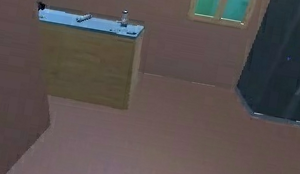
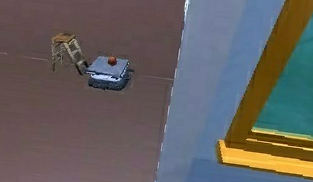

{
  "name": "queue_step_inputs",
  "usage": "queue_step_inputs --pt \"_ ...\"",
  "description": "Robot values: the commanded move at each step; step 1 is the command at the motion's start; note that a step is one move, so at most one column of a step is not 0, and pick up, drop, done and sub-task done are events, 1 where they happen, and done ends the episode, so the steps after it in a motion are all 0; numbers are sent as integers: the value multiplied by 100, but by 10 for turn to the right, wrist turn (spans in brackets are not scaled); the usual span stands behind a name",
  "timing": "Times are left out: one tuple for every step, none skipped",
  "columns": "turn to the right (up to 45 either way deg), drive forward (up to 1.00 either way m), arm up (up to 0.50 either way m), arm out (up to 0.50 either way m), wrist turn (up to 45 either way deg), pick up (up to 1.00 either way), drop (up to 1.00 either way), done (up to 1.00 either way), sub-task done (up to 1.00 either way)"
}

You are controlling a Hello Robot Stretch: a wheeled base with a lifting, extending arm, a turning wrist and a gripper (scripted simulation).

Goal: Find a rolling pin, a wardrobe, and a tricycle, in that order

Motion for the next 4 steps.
queue_step_inputs --pt "-30 0 0 0 0 0 0 0 0" --pt "0 100 0 0 0 0 0 0 0" --pt "0 90 0 0 0 0 0 0 0" --pt "-450 0 0 0 0 0 0 0 0"
